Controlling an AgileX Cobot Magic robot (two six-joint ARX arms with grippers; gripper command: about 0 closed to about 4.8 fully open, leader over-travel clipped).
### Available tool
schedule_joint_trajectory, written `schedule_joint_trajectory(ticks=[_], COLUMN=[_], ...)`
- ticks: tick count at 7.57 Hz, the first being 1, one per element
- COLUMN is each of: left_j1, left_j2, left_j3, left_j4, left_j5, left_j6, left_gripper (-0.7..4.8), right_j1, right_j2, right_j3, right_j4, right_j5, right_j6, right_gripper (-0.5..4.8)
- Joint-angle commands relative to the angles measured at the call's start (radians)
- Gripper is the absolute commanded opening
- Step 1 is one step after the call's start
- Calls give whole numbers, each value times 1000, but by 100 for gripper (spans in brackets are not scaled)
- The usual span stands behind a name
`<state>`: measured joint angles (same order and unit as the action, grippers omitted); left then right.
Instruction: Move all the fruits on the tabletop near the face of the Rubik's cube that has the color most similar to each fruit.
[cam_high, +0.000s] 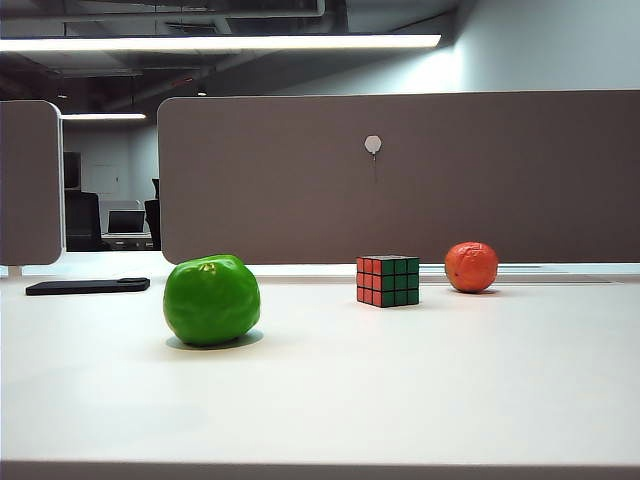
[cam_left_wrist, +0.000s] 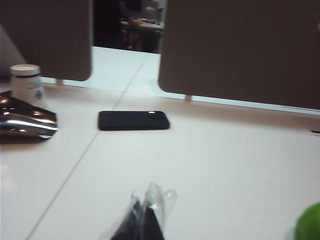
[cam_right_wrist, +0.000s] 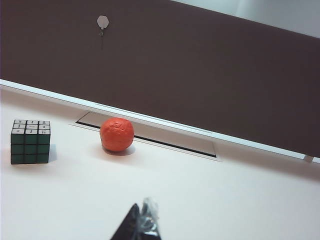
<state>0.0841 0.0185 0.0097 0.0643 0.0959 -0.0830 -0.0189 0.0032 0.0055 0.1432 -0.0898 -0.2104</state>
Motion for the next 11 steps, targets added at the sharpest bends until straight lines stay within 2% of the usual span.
schedule_joint_trajectory(ticks=[1,2,3,4,5,6,7,9,10,11], left_j1=[-2,-2,-2,-2,-2,-2,-2,-2,-2,-2], left_j2=[1,1,1,1,1,1,1,1,1,1], left_j3=[1,1,1,1,2,1,1,1,1,1], left_j4=[-21,-23,31,120,123,116,113,2,-8,-16], left_j5=[109,251,256,104,69,-11,-10,-5,-5,-5], left_j6=[-3,5,4,4,5,5,5,-3,-3,-3], left_gripper=[-5,-5,-5,-5,-5,-5,-5,-5,-5,-5], right_j1=[2,2,2,2,2,1,1,1,1,1], right_j2=[-1,-1,-1,-1,-1,-1,-1,-1,-1,-1], right_j3=[-1,-1,-1,-1,0,0,0,0,0,0], right_j4=[11,11,35,103,121,131,131,129,122,93], right_j5=[38,84,98,98,98,98,99,103,136,243], right_j6=[39,95,132,147,147,113,96,81,97,182], right_gripper=[-1,-1,-1,-1,-1,-1,-1,-1,-1,-1])
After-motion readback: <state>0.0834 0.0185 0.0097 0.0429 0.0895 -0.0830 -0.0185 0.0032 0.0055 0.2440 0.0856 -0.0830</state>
